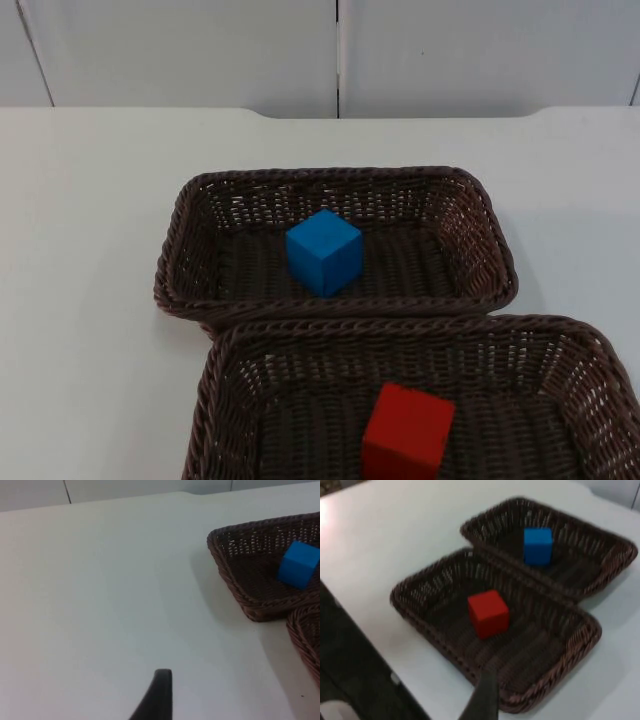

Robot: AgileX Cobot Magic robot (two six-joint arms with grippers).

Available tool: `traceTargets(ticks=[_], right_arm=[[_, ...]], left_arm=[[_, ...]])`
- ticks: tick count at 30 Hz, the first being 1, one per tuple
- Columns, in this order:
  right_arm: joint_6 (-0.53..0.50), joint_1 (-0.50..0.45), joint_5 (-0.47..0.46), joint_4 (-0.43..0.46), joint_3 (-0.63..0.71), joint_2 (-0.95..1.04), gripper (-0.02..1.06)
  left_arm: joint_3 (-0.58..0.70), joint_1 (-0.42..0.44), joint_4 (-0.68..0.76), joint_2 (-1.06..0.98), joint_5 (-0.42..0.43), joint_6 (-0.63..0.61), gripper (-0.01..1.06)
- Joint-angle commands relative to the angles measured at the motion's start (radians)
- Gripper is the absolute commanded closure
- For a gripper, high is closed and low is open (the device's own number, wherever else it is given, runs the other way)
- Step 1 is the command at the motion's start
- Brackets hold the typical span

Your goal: Pick up one cube with the left hand and place it into the upper basket. Pick up one cube with the right hand and place it into the lower basket.

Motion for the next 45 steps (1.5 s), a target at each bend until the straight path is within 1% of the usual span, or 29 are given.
traceTargets(ticks=[1,6,8,19,20,21,22,23,24,25,26,45], right_arm=[[-0.027,0.002,0.02,0.022,0.01,-0.004,0.29],[-0.044,0.002,0.005,0.033,0.01,-0.004,0.29],[-0.047,0.002,-0.041,0.033,0.036,-0.004,0.29],[-0.047,-0.001,-0.044,0.026,0.04,-0.004,0.29],[-0.047,-0.001,-0.044,0.026,0.04,-0.004,0.28],[-0.047,-0.001,-0.044,0.026,0.04,-0.004,0.24],[-0.047,-0.001,-0.044,0.026,0.04,-0.004,0.19],[-0.047,-0.001,-0.044,0.026,0.04,-0.004,0.19],[-0.047,-0.001,-0.044,0.026,0.04,-0.004,0.11],[-0.047,-0.001,-0.044,0.026,0.04,-0.004,0.02],[-0.047,-0.001,-0.044,0.026,0.04,-0.004,-0.01],[-0.047,-0.001,-0.046,0.031,0.04,-0.004,-0.01]], left_arm=[[0.004,0.003,0.01,-0.003,0.001,0.003,0.2],[0.004,0.003,0.01,-0.003,0.001,0.003,0.2],[0.004,0.003,0.01,-0.003,0.001,0.003,0.2],[0.006,0.003,0.008,-0.003,0.003,0.003,0.2],[0.006,0.003,0.008,-0.003,0.003,0.003,0.18],[0.006,0.003,0.008,-0.003,0.003,0.003,0.14],[0.006,0.003,0.008,-0.003,0.003,0.003,0.07],[0.006,0.003,0.008,-0.003,0.003,0.003,0.07],[0.006,0.003,0.008,-0.003,0.003,0.003,0.01],[0.006,0.003,0.008,-0.003,0.003,0.003,0.0],[0.006,0.003,0.008,-0.003,0.003,0.003,0.0],[0.006,0.003,0.01,-0.003,0.003,0.003,0.0]])
